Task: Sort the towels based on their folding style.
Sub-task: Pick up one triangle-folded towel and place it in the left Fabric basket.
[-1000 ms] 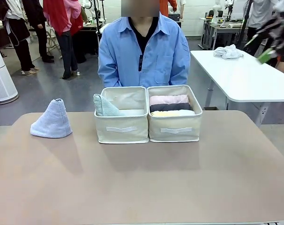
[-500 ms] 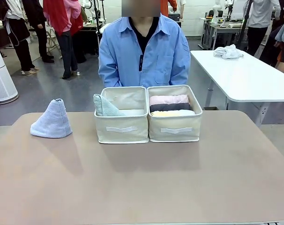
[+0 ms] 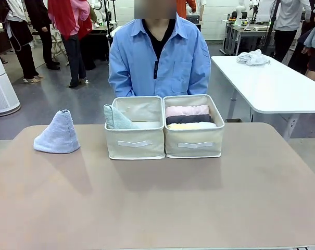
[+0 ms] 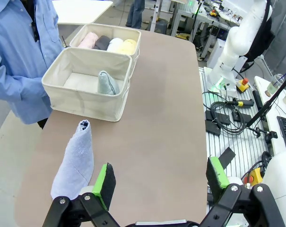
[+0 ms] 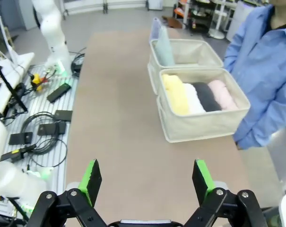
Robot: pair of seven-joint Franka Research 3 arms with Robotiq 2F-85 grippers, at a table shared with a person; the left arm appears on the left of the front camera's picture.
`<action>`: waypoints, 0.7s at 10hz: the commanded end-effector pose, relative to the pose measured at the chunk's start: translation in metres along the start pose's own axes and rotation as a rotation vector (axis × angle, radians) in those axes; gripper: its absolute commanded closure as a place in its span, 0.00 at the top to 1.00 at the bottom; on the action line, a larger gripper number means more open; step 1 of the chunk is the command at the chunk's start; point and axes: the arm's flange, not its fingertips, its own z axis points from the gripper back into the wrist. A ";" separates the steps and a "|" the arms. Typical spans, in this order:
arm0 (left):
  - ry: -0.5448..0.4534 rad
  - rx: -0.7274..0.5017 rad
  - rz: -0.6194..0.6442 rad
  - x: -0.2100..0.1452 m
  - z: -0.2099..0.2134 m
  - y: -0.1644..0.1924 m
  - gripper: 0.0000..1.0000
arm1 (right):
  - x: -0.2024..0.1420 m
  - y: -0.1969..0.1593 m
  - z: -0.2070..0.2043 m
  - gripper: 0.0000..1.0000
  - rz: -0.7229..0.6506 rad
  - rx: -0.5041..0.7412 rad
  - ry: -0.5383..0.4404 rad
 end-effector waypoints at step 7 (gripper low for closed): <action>-0.005 0.009 -0.002 0.002 -0.001 -0.001 1.00 | 0.001 -0.003 -0.002 1.00 -0.005 -0.034 0.001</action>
